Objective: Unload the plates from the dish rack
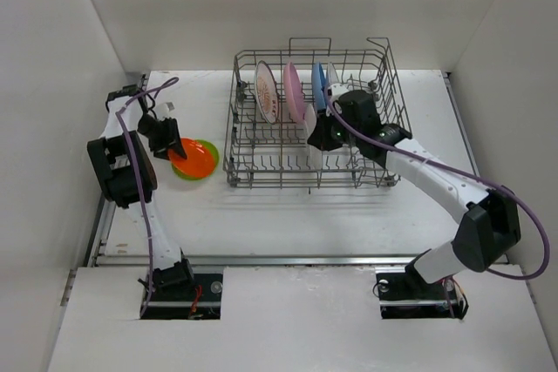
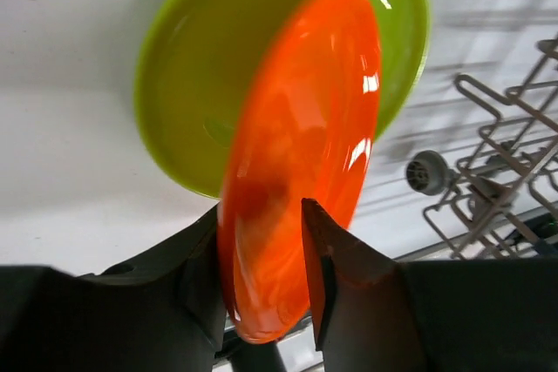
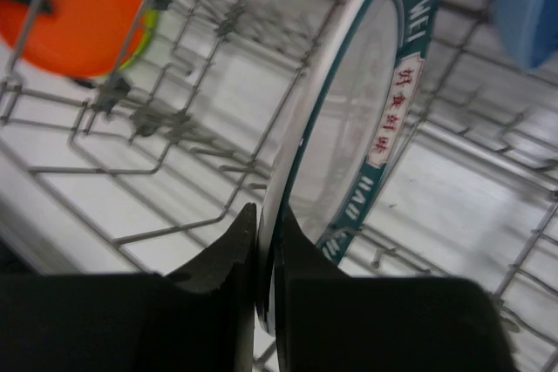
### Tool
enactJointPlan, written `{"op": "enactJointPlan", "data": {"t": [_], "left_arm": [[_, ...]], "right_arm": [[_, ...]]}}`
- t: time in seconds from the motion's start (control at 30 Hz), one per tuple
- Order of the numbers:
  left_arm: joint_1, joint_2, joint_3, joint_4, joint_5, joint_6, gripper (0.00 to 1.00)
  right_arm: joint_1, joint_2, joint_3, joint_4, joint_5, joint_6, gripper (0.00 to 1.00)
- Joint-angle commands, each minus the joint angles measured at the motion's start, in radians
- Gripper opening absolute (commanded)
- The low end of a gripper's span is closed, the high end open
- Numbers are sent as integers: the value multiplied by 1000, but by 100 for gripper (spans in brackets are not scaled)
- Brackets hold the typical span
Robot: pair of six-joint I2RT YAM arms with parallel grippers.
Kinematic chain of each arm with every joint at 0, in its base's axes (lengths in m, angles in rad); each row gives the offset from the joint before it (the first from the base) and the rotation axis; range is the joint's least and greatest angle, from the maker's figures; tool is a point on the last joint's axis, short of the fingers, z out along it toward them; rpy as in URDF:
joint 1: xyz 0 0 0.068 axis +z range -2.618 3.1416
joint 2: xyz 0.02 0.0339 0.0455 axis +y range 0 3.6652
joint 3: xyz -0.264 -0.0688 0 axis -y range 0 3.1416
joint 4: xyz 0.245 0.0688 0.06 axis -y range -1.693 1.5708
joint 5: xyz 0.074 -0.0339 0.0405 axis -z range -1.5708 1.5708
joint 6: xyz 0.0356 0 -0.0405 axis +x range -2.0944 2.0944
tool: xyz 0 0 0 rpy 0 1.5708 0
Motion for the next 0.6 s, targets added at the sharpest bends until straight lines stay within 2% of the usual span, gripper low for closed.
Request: {"op": "enactJointPlan", "data": {"t": [0.0,0.03,0.13,0.2,0.43,0.53,0.57], "left_arm": [[3,30,23,-31,-48,60,32],[3,39,37,-31,-48,60,32],[3,39,37,-31,-48,60,38],[3,28,37,-31,-60,60,54],[-6,-53,55,-20,-70,60,85],[-17,-94,84,-20,-70,51,87],[-17,-104,93,-20,-70,40,92]], "right_arm": [[4,19,66,18,15,-4,3],[4,31,81,18,15,-4,0],[4,43,125,-19,15,-4,0],[4,43,158,-43,27,-13,0],[4,-18,273,-68,118,-13,0],[4,-46,314,-77,149,-23,0],[13,-61,323,-86,149,-35,0]]}}
